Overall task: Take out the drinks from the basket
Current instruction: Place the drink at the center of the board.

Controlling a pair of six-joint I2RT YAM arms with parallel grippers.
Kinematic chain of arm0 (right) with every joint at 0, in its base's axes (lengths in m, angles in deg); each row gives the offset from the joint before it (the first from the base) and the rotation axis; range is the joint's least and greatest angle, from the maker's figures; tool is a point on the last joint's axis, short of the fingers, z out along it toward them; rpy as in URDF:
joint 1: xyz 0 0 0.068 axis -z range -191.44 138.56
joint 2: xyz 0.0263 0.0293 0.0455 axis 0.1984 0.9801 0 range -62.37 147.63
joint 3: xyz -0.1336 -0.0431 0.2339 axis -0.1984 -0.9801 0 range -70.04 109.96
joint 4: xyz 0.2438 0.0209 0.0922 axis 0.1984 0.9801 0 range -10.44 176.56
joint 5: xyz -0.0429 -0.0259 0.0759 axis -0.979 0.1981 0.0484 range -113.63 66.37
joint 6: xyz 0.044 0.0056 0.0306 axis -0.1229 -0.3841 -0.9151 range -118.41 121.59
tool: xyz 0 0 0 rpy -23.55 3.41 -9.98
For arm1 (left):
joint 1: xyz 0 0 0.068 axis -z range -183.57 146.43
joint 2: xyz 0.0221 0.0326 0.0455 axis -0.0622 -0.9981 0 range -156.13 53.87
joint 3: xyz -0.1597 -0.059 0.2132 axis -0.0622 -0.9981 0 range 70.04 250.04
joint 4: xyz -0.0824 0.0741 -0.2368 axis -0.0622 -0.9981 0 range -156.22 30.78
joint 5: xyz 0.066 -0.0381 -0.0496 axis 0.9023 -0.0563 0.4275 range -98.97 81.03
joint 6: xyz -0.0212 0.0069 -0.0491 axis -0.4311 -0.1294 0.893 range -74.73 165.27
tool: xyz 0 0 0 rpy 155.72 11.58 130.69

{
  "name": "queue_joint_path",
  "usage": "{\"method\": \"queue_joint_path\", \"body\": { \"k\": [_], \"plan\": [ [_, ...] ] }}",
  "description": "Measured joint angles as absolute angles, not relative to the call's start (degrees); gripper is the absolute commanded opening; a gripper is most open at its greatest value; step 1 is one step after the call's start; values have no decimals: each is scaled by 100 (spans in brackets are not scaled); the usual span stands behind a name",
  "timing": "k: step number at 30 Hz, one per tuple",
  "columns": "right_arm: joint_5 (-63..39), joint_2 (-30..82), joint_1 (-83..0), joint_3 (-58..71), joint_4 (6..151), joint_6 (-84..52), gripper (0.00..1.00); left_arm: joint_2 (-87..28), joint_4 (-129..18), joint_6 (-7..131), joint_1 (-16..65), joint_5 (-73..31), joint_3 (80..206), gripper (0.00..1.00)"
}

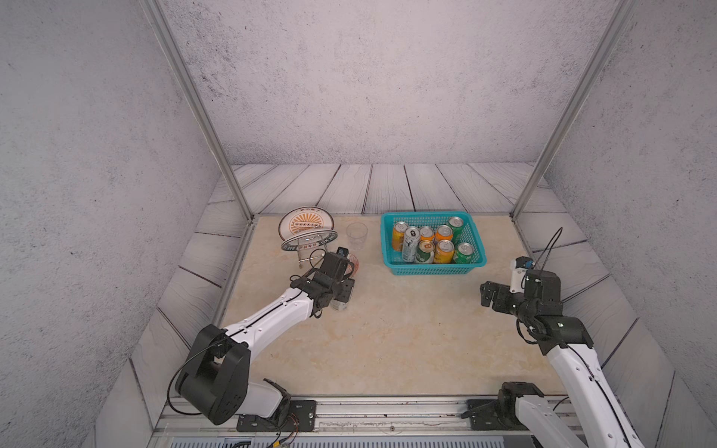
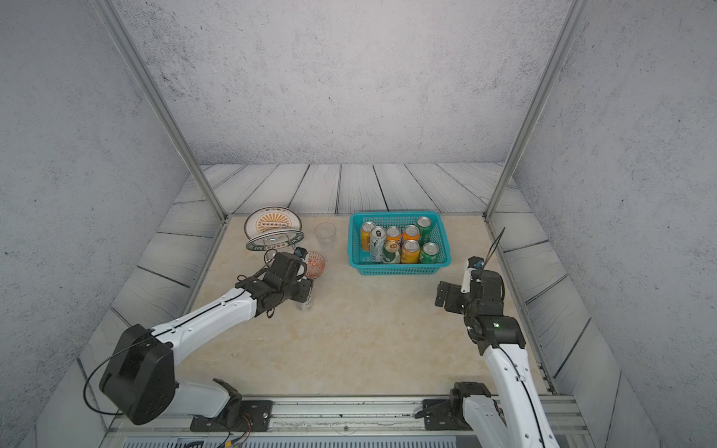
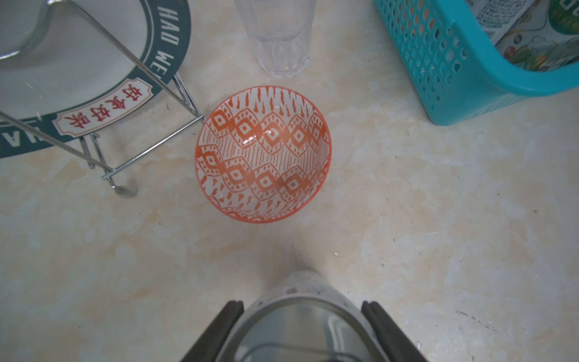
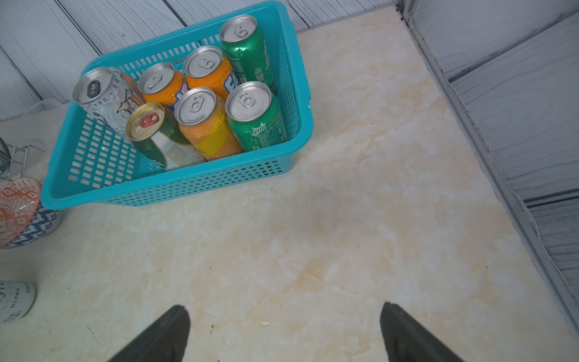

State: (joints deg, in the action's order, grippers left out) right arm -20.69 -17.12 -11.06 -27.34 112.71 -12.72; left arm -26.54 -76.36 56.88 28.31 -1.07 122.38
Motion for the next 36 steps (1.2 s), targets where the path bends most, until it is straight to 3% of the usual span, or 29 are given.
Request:
{"method": "queue_joint_path", "body": {
  "k": [7,17,27,29,36],
  "plan": [
    [-2073,-1790,-1106,-2734,11319,-1272,100,-2713,-7525,5714,2831,-175,12238,47],
    [-2073,-1793,-1106,-2734,11321,-1270,100,-2750,-7422,5732,2831,-170,12238,75],
    [-2071,-1793,-1106,-2734,11321,-1215,99,-2472,-7485,5721,2831,-170,12247,91],
    [-2069,-1790,-1106,-2734,11321,-1184,99,-2330,-7573,5710,2831,-166,12277,98],
    [-1942,-1458,-1106,-2406,11321,-1158,99,-1576,-7665,5651,2803,-173,12290,99]
  ]
}}
